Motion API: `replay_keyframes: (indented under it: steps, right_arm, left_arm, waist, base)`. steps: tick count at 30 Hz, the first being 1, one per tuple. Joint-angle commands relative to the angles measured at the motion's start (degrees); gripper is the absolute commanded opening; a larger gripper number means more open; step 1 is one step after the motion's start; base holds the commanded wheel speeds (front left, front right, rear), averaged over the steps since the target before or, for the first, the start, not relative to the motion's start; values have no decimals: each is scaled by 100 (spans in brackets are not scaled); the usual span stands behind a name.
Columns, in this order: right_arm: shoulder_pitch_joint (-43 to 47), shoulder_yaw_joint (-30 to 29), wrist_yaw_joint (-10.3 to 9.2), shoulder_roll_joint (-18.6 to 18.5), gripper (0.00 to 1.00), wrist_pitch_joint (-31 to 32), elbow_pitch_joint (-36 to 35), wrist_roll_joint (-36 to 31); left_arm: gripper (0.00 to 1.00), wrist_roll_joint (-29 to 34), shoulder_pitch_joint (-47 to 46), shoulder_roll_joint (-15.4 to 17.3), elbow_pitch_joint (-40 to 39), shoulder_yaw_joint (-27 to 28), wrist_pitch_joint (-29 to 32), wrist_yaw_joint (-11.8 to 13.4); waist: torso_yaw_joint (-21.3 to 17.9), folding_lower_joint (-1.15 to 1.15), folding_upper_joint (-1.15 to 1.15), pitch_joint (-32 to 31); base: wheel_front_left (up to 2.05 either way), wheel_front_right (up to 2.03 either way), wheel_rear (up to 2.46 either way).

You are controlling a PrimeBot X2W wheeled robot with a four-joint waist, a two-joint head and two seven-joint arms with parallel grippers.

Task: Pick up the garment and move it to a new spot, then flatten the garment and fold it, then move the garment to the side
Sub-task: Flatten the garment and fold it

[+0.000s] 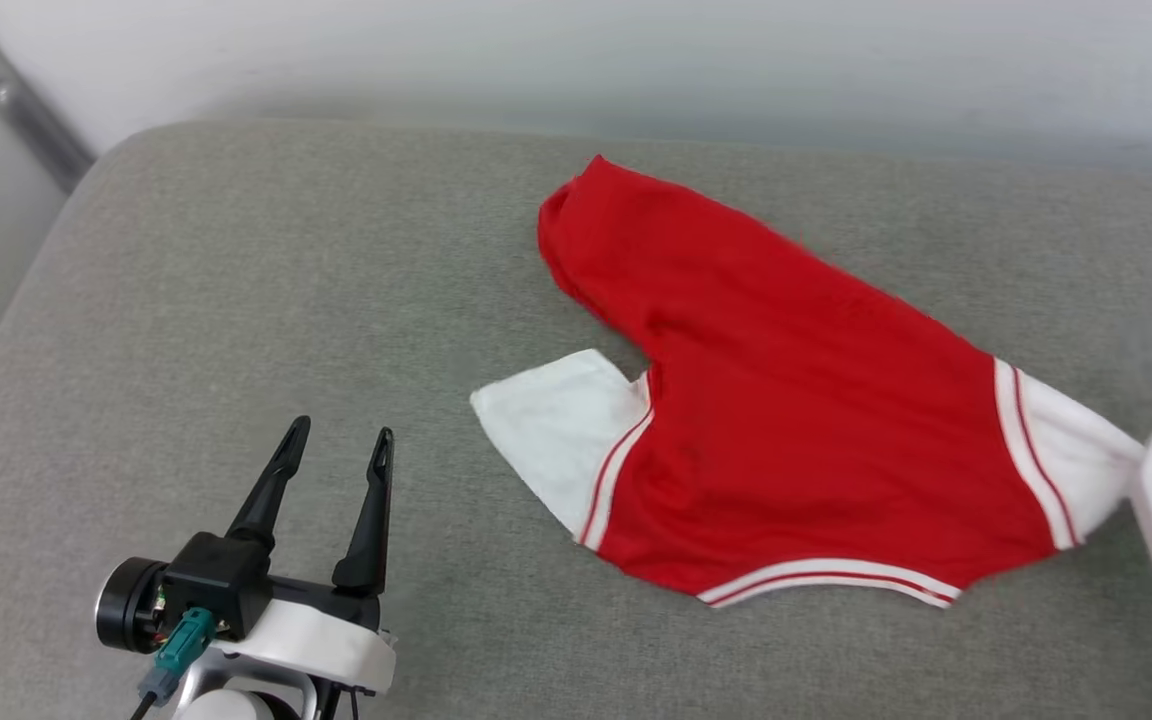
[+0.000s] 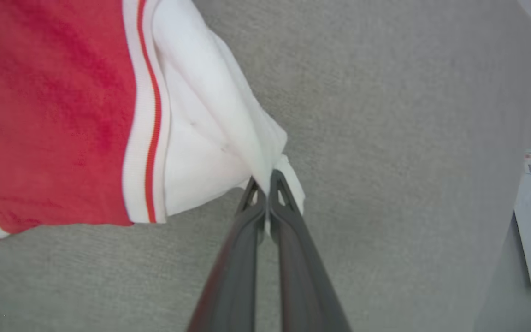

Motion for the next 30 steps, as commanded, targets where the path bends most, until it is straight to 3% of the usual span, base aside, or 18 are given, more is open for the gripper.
replay_keyframes:
  steps: [1, 9, 10, 11, 12, 21, 30]
  right_arm:
    - [270, -231, -5, -183, 0, 37, -56, -84]
    - [1074, -863, -5, -274, 0, -31, 50, -350]
    - [1096, -835, -4, -256, 36, -196, -32, -415]
    - [1096, -835, -4, -256, 36, -196, -32, -415]
    - [1091, -873, -4, -186, 100, -350, -91, -427]
    - [952, -1244, -4, 488, 100, -1617, -1080, -421]
    - [1630, -1905, -3, 1457, 100, -3199, -2168, -554]
  left_arm:
    - [100, 47, 82, -32, 1, 36, -14, -34]
    - [100, 131, 46, -73, 123, 112, -14, -101]
    - [100, 134, 40, -78, 137, 129, -14, -101]
    - [100, 134, 40, -78, 137, 129, -14, -101]
    - [100, 140, 44, -78, 146, 153, -14, -107]
    - [100, 55, 180, -120, -33, 420, -14, -151]
    - [100, 41, 447, -131, -147, 490, -14, -198]
  waist:
    - [-156, 0, 0, -23]
    - [-307, 0, 0, -8]
    - [-326, 0, 0, -18]
    - [-326, 0, 0, -18]
    - [-357, 0, 0, -30]
    - [-719, 0, 0, -293]
    - [-984, 0, 0, -463]
  base:
    - [0, 0, 0]
    - [0, 0, 0]
    - [0, 0, 0]
    - [0, 0, 0]
    - [0, 0, 0]
    - [0, 0, 0]
    - [0, 0, 0]
